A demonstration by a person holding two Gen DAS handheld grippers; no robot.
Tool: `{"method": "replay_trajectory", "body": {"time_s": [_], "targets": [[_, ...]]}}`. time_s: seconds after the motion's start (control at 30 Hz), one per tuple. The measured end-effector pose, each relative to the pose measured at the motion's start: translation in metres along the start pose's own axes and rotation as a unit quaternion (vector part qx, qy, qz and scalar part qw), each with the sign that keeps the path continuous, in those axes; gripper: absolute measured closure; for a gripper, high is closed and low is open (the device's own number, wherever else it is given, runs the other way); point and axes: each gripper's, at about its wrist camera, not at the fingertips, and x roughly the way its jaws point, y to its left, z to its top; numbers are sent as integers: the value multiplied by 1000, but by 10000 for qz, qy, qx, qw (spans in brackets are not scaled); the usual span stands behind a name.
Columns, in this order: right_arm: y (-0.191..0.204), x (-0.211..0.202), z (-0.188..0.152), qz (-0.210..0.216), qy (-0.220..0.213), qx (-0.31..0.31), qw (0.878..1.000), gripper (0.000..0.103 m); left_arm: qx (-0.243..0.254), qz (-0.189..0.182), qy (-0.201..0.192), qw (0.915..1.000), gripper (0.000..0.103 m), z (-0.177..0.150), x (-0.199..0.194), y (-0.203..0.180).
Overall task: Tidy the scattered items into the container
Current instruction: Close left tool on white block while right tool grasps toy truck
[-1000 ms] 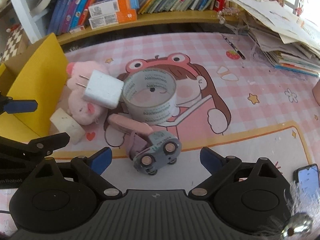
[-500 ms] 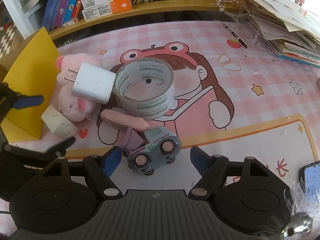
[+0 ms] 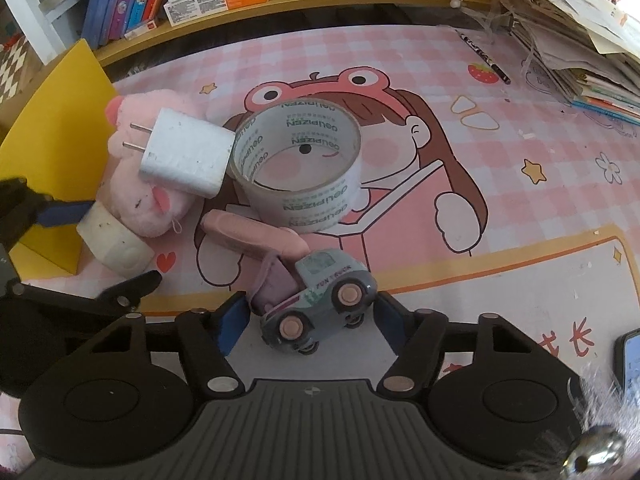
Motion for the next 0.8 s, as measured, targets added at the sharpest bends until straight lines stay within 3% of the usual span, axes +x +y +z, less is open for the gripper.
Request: {"method": "replay_trajectory", "body": {"time_s": [0.2, 0.37, 0.8], "targets": [[-2, -7, -2, -25, -52, 33, 10000, 39, -208, -413, -130, 9988, 56, -4, -11, 3], [-7, -17, -6, -98, -150, 112, 9998, 39, -68, -820, -205, 9964, 59, -6, -20, -7], [1, -51, -19, -74, -547, 70, 9985, 39, -112, -858, -623, 9943, 60, -13, -63, -4]]}}
